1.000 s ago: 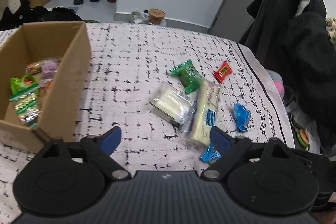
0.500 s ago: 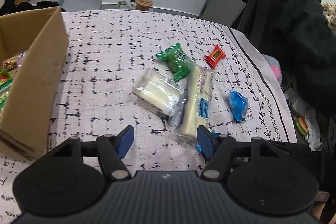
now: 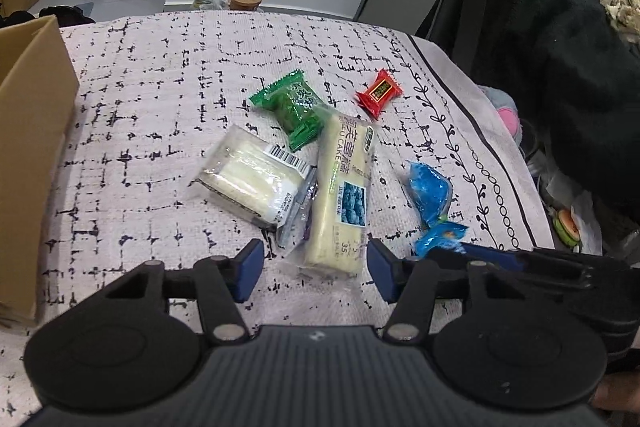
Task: Organize snacks
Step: 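Grasp the blue-green packet with right gripper while left gripper grasps long cream cake bar, then carry the cake bar and blue-green packet over the box and open both grippers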
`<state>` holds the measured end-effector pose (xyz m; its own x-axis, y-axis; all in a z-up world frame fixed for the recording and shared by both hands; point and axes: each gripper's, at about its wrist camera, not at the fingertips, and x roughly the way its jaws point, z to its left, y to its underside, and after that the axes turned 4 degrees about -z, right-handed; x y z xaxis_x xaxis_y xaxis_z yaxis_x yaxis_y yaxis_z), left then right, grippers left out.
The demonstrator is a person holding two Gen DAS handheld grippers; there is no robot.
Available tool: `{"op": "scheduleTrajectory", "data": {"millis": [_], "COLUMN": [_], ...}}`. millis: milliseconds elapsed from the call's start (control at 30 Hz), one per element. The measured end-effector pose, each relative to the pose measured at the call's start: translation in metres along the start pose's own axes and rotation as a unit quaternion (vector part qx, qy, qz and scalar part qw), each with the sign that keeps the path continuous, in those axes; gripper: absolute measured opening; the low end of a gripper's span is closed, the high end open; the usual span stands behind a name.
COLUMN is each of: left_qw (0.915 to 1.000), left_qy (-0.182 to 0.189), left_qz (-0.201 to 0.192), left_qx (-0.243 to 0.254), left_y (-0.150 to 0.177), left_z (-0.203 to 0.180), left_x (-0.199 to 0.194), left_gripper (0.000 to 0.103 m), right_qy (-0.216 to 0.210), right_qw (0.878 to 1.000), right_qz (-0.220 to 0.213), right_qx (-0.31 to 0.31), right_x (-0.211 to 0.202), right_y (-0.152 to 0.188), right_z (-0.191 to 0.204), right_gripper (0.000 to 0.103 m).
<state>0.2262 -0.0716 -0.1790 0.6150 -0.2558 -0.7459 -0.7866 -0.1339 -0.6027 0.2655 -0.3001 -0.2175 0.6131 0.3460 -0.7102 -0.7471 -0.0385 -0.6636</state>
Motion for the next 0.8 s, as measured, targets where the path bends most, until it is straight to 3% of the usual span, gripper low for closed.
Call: {"op": "scheduleTrajectory", "data": {"millis": [233,500,700,800], "left_qw": [0.9999,0.9996,0.9993,0.9990], "left_qy": [0.005,0.002,-0.014,-0.015], "left_qz": [0.009,0.027,0.029,0.033], "left_qx": [0.008,0.010,0.019,0.025], "left_y": [-0.001,-0.001,-0.001,0.001], "left_z": [-0.008,-0.013,-0.016,-0.018], "left_x": [0.017,0.041,0.042,0.039], "left_gripper": [0.053,0.053,0.036,0.031], "right_qy": [0.026,0.021,0.020,-0.001], "right_qw": [0.999,0.999,0.999,0.999], "right_qz": [-0.001,0.018,0.020,0.024], "right_qx": [0.023,0.030,0.036,0.042], "right_x": [0.001,0.010,0.014,0.014], "right_y": [-0.002,0.003,0.002,0.004], "right_z": [-0.009,-0.013,-0.013,-0.011], "right_gripper": [0.028,0.036,0.032,0.031]}}
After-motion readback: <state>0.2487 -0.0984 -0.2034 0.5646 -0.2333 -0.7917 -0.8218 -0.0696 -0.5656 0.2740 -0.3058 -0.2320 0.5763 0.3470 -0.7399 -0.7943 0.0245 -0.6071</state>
